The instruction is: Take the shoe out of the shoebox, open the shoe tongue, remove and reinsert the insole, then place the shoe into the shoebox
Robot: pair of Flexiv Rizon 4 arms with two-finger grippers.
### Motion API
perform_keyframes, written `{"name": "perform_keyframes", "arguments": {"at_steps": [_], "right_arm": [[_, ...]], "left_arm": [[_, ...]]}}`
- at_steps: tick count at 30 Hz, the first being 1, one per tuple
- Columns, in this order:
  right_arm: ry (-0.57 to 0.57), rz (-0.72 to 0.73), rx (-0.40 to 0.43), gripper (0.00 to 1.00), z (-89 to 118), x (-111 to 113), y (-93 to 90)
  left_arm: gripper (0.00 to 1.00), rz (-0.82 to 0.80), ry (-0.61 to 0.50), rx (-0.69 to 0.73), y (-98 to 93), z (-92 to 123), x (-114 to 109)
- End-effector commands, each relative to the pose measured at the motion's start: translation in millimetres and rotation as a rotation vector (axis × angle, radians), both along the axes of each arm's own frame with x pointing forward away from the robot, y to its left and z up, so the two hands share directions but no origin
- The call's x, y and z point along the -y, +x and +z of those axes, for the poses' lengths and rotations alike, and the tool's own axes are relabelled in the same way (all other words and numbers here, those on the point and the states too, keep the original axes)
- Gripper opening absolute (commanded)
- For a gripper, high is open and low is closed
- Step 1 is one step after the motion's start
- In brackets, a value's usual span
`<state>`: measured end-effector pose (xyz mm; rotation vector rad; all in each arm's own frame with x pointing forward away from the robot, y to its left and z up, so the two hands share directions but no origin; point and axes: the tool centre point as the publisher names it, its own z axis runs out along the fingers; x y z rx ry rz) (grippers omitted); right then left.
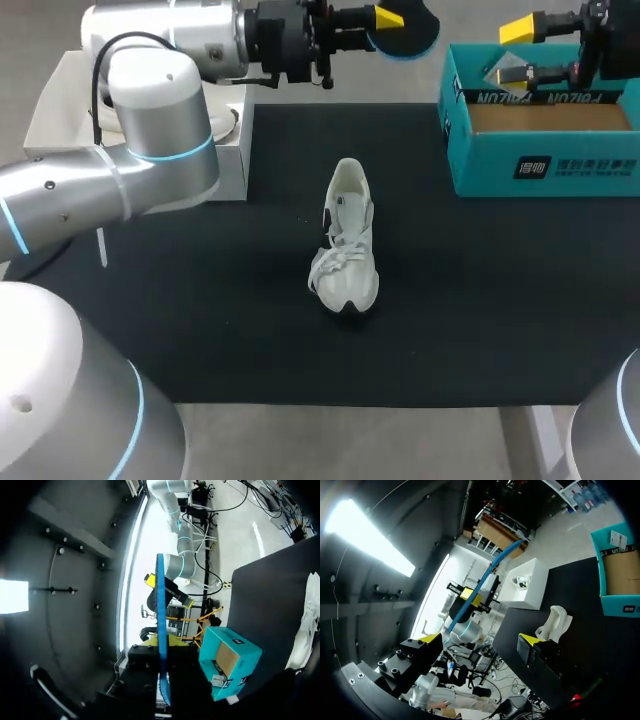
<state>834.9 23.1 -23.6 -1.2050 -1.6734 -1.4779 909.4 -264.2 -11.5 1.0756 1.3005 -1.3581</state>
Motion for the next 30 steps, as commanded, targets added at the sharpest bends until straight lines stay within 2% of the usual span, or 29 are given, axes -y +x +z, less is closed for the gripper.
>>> {"name": "perform_keyframes", "arguments": {"at_steps": [1,10,11,12,14,16,17,19,20,30], "right_arm": [[-0.001,-0.001,-0.001,1.0,0,-1,0.7],[-0.001,-0.001,-0.001,1.0,0,-1,0.7],[-0.001,-0.001,-0.001,1.0,0,-1,0.7],[-0.001,-0.001,-0.001,1.0,0,-1,0.7],[-0.001,-0.001,-0.001,1.0,0,-1,0.7],[-0.001,-0.001,-0.001,1.0,0,-1,0.7],[-0.001,-0.001,-0.001,1.0,0,-1,0.7],[-0.001,-0.001,-0.001,1.0,0,-1,0.7],[-0.001,-0.001,-0.001,1.0,0,-1,0.7],[-0.001,-0.001,-0.001,1.0,0,-1,0.7]], "left_arm": [[0.0,-0.013,0.167,-0.512,-3.5,5,-3],[0.0,-0.013,0.167,-0.512,-3.5,5,-3],[0.0,-0.033,0.151,-0.716,-0.4,2,0],[0.0,-0.049,0.102,-0.824,0.6,1,0],[0.0,-0.078,0.107,-1.115,3.1,-8,4],[0.0,-0.088,0.095,-1.353,4.3,-15,3],[0.0,-0.133,0.022,-1.472,2.9,-17,3],[0.0,-0.222,-0.024,-1.641,0.8,-20,3],[0.0,-0.232,-0.052,-1.673,1.1,-20,3],[0.0,-0.232,-0.052,-1.673,1.1,-20,3]]}}
